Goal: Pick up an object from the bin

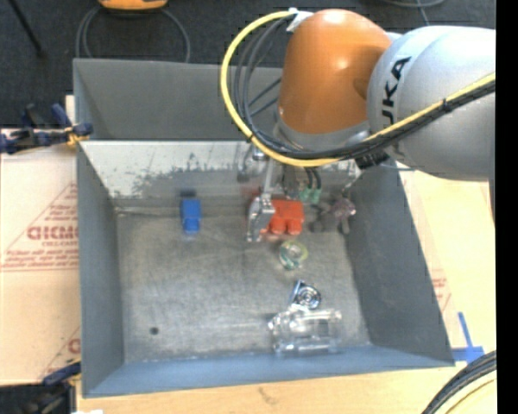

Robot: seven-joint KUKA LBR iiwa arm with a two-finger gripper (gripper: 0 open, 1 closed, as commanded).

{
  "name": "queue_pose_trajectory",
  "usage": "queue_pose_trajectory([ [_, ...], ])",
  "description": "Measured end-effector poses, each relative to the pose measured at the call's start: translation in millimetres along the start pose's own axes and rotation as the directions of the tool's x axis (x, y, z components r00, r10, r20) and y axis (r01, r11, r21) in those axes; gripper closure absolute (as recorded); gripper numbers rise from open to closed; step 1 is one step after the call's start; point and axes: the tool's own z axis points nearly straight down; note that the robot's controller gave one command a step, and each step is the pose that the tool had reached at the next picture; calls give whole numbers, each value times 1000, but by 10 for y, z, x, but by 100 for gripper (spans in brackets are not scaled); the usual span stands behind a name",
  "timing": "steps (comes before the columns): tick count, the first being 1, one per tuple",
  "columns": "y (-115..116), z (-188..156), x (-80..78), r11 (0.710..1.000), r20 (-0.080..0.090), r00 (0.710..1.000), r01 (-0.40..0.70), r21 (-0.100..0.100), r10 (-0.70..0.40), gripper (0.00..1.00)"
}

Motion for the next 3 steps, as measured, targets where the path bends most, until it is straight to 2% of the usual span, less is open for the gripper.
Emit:
queue_pose_trajectory([
  [1, -1335, 1387, 205, 943, -8, 943, 332, 2, -332, 0],
  [2, -1631, 1744, 170, 792, 4, 792, 611, 4, -611, 0],
  [3, -1639, 1723, 159, 794, 6, 794, 608, 7, -608, 100],
])
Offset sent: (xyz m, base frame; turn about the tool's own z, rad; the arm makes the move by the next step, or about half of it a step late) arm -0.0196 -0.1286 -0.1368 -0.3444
